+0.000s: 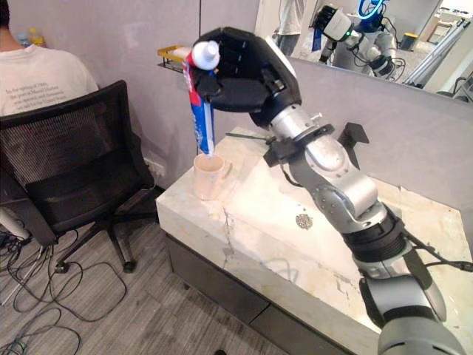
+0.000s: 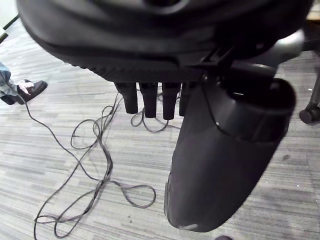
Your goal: Organize the bathroom.
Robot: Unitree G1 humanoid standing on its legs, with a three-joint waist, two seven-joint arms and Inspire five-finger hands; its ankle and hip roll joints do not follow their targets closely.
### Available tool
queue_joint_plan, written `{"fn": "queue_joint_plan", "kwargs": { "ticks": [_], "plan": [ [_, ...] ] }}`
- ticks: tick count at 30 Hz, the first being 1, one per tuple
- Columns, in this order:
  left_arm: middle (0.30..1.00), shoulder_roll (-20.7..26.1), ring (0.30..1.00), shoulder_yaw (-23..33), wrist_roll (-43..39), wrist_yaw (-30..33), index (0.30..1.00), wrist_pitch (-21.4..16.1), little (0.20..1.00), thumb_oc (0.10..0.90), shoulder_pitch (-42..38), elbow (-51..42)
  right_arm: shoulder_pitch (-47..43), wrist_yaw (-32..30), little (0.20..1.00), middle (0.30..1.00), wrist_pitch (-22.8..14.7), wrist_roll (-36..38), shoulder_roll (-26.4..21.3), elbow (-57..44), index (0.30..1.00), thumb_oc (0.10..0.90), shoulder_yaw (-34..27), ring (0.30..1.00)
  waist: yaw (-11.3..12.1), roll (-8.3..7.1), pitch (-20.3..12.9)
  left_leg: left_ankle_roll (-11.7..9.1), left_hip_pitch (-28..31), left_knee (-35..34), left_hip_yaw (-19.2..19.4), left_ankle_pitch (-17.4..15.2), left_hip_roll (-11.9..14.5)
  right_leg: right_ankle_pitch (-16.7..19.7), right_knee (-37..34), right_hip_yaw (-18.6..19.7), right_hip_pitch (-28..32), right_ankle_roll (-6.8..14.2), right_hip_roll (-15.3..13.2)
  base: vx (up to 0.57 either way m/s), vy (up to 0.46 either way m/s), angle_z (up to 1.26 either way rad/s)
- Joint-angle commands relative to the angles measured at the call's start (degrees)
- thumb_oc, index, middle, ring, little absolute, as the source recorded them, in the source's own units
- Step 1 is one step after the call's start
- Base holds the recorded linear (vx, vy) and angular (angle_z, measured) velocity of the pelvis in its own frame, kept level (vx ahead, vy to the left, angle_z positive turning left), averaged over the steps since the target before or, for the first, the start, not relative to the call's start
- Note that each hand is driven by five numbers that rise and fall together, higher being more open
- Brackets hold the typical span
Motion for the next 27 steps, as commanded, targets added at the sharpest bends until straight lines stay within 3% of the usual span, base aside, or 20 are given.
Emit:
{"fn": "queue_joint_plan", "kwargs": {
  "ticks": [1,27],
  "plan": [
    [0.900,4.4,0.900,0.0,2.9,1.8,0.900,1.2,0.900,0.800,-0.4,3.9,-5.3,-1.6,0.300,0.300,-9.8,-4.9,4.5,2.9,0.300,0.400,-9.2,0.300,1.1,-0.20,-2.5,1.8,-2.6,5.0,4.1,-2.7,-4.0,-4.9,8.7,2.1,-1.8,3.4,2.2,0.06,-0.061,0.06],
    [0.900,4.0,0.900,0.7,4.0,1.8,0.900,2.2,0.900,0.800,-0.4,3.6,-4.8,-7.2,0.300,0.300,-15.8,-11.1,8.9,12.3,0.300,0.400,-7.9,0.300,2.9,-1.23,-0.5,1.6,-3.8,6.9,2.7,-3.5,-3.5,-6.2,9.4,1.7,-1.9,2.1,2.8,0.04,-0.041,0.07]
  ]
}}
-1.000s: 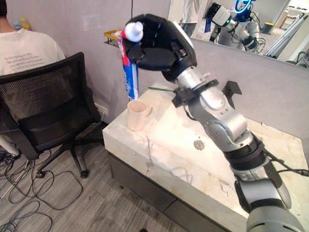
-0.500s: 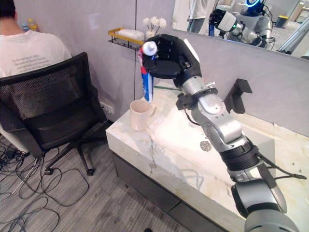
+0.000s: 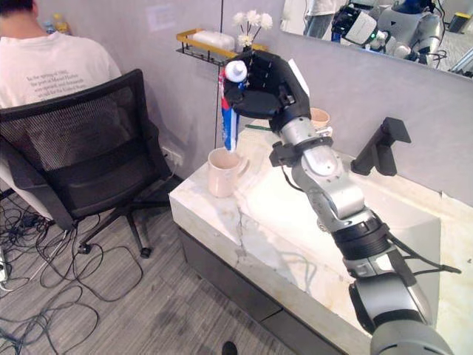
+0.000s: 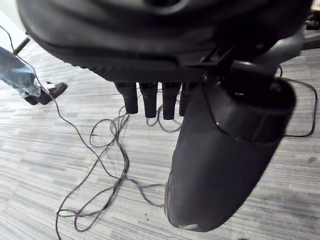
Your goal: Organize the bathroom.
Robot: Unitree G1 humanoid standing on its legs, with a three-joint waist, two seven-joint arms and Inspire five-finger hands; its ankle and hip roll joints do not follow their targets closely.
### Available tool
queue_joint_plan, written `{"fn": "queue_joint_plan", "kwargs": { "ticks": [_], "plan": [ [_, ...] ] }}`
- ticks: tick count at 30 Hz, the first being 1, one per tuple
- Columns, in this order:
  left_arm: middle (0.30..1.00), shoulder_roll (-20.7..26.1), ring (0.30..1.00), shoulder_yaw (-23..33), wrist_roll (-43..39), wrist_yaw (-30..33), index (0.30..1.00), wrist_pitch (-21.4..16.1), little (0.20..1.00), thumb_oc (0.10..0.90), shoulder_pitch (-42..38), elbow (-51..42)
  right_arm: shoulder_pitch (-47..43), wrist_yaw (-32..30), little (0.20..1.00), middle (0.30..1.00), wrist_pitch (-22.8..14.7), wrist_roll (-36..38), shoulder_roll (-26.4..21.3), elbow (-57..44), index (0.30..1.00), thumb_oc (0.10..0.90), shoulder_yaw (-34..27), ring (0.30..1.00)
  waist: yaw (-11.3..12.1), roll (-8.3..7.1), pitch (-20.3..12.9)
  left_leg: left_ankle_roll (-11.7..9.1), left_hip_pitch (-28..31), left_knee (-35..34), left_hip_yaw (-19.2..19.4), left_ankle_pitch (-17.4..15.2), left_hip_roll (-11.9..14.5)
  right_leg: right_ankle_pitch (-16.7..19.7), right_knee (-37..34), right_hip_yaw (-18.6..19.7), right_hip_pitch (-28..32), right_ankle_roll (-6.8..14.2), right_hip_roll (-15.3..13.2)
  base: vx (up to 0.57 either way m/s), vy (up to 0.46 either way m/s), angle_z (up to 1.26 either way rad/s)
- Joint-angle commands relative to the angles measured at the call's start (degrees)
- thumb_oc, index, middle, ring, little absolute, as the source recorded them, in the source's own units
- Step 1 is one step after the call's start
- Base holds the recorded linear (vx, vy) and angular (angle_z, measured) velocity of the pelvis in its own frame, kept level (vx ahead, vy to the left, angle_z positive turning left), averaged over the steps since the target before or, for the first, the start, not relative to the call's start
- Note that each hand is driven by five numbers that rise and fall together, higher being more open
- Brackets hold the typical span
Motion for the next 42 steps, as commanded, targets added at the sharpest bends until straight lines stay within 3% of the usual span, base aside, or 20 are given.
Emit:
{"fn": "queue_joint_plan", "kwargs": {
  "ticks": [1,42],
  "plan": [
    [0.900,4.5,0.900,0.4,1.6,2.2,0.900,2.2,0.900,0.800,0.4,3.5,-5.7,-2.4,0.300,0.300,-10.7,-2.3,4.9,-0.3,0.300,0.400,-7.9,0.300,0.8,-2.93,-4.0,2.1,-2.8,6.9,6.0,-3.8,-3.6,-4.7,9.6,4.6,-2.8,2.7,2.6,0.02,-0.016,0.06],
    [0.900,3.3,0.900,-0.2,1.4,2.4,0.900,3.5,0.900,0.800,-0.2,3.0,0.7,-4.7,0.300,0.300,-13.9,-2.8,9.6,-3.8,0.300,0.400,-7.7,0.300,-0.3,-1.87,-2.3,2.1,-3.8,8.7,6.8,-4.5,-3.5,-4.9,9.8,6.1,-3.6,2.5,2.5,0.00,-0.002,0.01]
  ]
}}
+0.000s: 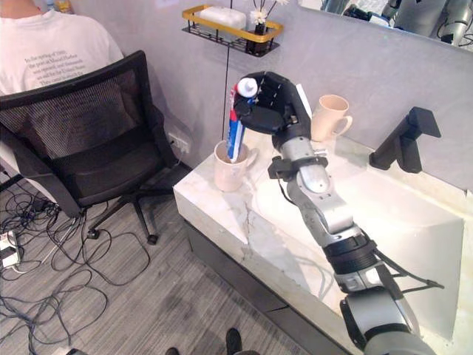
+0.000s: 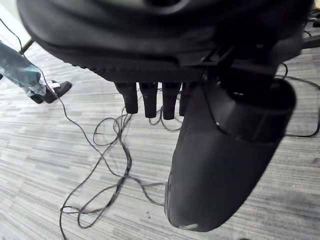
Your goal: Organize the bathroom.
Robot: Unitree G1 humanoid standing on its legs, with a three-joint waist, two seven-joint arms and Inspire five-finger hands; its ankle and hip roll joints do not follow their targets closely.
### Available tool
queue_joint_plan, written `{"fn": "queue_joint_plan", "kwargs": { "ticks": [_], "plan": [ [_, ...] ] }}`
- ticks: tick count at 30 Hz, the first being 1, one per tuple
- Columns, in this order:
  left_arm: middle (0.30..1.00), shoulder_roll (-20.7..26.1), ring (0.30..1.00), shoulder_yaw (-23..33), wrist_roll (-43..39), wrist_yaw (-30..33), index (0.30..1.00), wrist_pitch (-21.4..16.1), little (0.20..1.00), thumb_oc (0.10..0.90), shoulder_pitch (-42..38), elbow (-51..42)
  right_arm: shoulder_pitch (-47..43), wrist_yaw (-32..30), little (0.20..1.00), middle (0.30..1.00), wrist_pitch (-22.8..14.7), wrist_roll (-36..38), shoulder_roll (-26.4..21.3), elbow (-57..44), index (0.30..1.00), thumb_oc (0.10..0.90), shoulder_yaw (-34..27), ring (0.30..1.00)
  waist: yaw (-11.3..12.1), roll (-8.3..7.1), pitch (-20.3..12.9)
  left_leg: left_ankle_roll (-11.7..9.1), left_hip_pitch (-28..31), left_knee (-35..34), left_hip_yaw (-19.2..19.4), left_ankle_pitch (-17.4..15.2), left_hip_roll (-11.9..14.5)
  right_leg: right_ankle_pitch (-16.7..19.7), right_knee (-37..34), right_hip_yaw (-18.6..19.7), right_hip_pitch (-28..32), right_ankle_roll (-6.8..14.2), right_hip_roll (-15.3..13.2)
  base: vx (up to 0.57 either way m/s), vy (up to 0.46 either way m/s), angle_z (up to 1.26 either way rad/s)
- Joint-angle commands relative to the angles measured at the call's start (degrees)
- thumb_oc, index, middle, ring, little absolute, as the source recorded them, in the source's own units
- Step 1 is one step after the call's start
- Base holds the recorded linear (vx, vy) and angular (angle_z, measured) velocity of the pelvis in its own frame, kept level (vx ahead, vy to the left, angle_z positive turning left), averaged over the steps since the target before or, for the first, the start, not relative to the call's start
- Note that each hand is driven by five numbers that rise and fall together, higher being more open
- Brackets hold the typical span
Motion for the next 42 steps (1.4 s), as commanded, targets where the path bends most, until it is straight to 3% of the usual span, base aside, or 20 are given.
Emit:
{"fn": "queue_joint_plan", "kwargs": {
  "ticks": [1,22,42],
  "plan": [
    [0.900,4.3,0.900,-0.1,1.3,2.2,0.900,3.3,0.900,0.800,2.1,3.6,-5.4,-0.8,0.300,0.300,-10.3,-0.8,4.8,-4.5,0.300,0.400,-6.4,0.300,-1.0,-3.20,-5.6,2.3,-3.5,8.6,7.6,-4.6,-3.5,-4.6,9.7,6.8,-3.7,2.8,2.6,0.00,0.000,0.00],
    [0.900,4.1,0.900,-0.3,1.1,3.1,0.900,2.7,0.900,0.800,2.5,3.7,-5.2,-2.0,0.300,0.300,-13.0,-2.6,5.5,-3.9,0.300,0.400,-6.3,0.300,-0.5,-3.37,-4.4,2.3,-4.1,9.2,7.2,-4.8,-3.4,-5.2,10.5,6.6,-4.2,2.4,2.5,0.00,0.000,0.00],
    [0.900,3.5,0.900,-1.0,-0.1,3.6,0.900,4.1,0.900,0.800,1.8,3.4,-3.8,-3.4,0.300,0.300,-14.0,-3.0,5.8,-6.1,0.300,0.400,-6.0,0.300,-1.1,-3.65,-2.8,2.4,-6.5,14.0,7.6,-6.4,-3.7,-5.7,12.0,6.6,-4.7,1.9,2.0,-0.01,0.001,0.03]
  ]
}}
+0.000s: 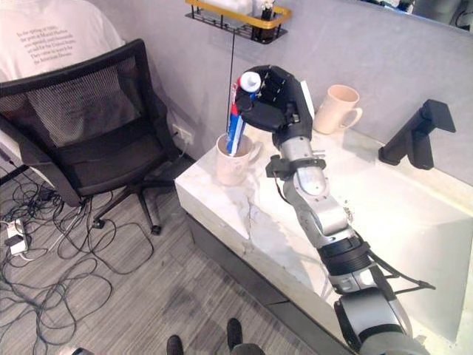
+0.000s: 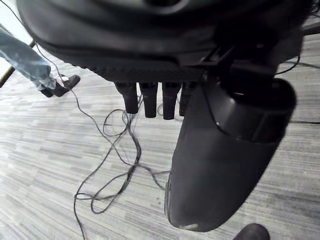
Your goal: Organize the bathroom.
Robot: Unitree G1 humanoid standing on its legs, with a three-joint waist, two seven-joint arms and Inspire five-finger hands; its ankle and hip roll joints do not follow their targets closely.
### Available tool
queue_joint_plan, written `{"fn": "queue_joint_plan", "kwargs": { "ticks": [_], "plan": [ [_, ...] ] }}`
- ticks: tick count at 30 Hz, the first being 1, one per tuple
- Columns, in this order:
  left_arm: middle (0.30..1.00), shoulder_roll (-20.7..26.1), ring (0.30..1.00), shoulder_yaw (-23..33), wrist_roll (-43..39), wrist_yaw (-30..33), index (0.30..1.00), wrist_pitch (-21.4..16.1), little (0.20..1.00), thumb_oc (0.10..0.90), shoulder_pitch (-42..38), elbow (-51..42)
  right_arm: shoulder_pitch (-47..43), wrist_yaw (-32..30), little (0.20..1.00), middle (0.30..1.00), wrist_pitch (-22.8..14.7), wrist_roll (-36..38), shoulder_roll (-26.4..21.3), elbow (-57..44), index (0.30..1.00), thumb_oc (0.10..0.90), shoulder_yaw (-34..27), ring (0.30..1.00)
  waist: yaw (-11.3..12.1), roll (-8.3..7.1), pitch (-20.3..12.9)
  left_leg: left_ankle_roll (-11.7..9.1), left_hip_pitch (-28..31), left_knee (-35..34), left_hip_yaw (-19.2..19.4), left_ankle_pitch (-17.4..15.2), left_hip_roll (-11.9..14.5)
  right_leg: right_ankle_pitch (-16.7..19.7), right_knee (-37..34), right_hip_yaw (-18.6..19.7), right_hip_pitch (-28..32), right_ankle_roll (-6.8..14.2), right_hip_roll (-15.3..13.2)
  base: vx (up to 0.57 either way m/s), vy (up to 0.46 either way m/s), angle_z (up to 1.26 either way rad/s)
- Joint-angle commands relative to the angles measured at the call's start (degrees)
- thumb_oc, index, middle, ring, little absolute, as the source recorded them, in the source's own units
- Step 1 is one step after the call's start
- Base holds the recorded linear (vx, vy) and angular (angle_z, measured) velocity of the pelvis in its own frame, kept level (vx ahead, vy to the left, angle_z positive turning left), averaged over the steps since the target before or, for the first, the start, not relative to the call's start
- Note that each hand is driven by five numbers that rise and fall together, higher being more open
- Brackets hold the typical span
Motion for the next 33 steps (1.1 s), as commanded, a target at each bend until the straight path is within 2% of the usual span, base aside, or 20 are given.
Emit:
{"fn": "queue_joint_plan", "kwargs": {
  "ticks": [1,33],
  "plan": [
    [0.900,4.8,0.900,-0.7,0.2,3.1,0.900,3.8,0.900,0.800,2.0,3.5,-4.1,-0.7,0.300,0.300,-10.4,-0.7,3.4,-6.1,0.300,0.400,-5.7,0.300,-1.2,-3.90,-6.1,2.5,-4.7,11.4,7.1,-6.4,-3.7,-4.7,10.5,7.5,-4.3,2.9,2.0,0.00,0.000,0.00],
    [0.900,4.4,0.900,-1.3,0.8,2.7,0.900,2.8,0.900,0.800,1.4,2.6,-1.8,1.8,0.300,0.300,-13.2,-1.7,3.3,-11.8,0.300,0.400,-5.6,0.300,-2.4,-3.19,-2.9,2.7,-8.1,15.9,7.8,-7.8,-3.6,-5.1,11.9,7.9,-6.0,2.4,1.2,0.00,0.003,0.01]
  ]
}}
